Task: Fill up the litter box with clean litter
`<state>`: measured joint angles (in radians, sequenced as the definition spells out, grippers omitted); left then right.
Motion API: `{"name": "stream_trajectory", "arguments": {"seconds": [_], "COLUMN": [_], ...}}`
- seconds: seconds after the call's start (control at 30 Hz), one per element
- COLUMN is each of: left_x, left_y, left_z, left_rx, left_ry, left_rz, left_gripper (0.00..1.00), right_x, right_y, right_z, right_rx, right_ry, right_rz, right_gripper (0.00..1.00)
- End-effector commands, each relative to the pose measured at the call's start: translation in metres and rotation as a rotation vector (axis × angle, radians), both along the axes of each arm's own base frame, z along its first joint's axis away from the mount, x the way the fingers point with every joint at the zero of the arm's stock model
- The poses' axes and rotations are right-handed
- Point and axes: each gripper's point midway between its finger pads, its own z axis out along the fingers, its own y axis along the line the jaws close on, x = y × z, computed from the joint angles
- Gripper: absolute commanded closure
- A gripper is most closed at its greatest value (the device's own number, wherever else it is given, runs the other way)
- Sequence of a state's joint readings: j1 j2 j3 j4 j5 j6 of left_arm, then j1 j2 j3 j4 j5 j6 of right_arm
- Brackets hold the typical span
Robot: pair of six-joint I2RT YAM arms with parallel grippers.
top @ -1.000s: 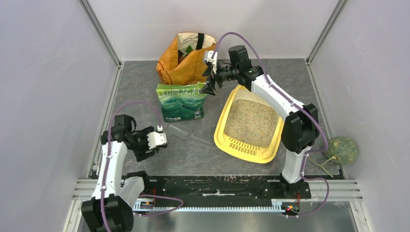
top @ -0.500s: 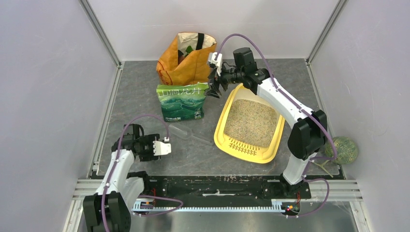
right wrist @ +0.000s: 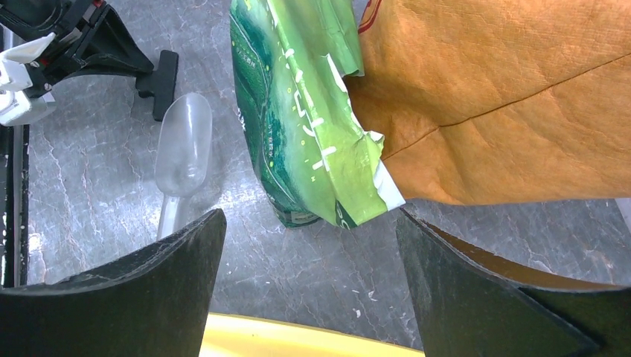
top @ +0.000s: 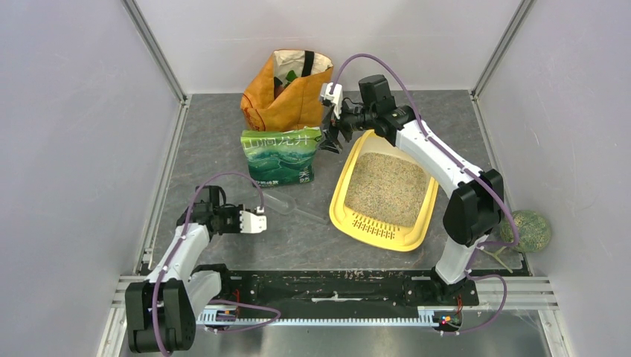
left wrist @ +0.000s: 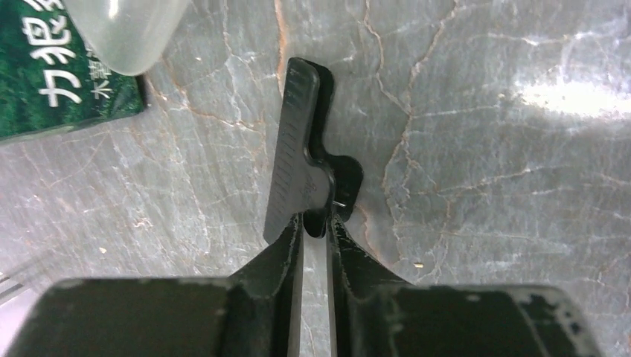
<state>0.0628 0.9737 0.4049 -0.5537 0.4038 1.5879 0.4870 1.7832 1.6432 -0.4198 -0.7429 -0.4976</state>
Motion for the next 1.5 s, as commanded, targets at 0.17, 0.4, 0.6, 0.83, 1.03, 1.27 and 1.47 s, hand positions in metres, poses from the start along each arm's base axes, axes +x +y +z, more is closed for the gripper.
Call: {"name": "stream_trajectory", "arguments": {"seconds": [0.17, 0.4, 0.6, 0.83, 1.03, 1.27, 1.47], "left_x": [0.015, 0.006, -0.011, -0.006, -0.002, 0.018, 0.016], "left_y": [-0.014, -0.034, -0.06, -0.115, -0.162, -0.192, -0.211], "left_z": [0.024, 0.089, 0.163, 0.238, 0.267, 0.285, 0.287], "left_rx": [-0.061, -0.208, -0.382, -0.634, -0.735, -0.843, -0.851], "left_ry": [-0.057, 0.005, 0.067, 0.201, 0.34, 0.409, 0.434], "left_rz": [-0.027, 0.008, 0.018, -0.014, -0.065, -0.048, -0.079], "left_gripper": [0.98, 0.98, 0.98, 0.98, 0.98, 0.98, 0.98], "right_x": [-0.007, -0.03, -0.08, -0.122, -0.132, -0.158, -0.152], "right_y": [-0.011, -0.02, -0.028, -0.011, 0.0, 0.004, 0.012], "right_z": [0.025, 0.044, 0.052, 0.062, 0.068, 0.071, 0.062], "right_rx": [0.017, 0.043, 0.066, 0.123, 0.133, 0.148, 0.13], "right_ry": [-0.041, 0.035, 0.131, 0.199, 0.201, 0.232, 0.226], "right_rz": [-0.009, 0.026, 0.159, 0.287, 0.34, 0.407, 0.378], "right_gripper": [0.08, 0.06, 0.07, 0.1, 0.13, 0.16, 0.21]}}
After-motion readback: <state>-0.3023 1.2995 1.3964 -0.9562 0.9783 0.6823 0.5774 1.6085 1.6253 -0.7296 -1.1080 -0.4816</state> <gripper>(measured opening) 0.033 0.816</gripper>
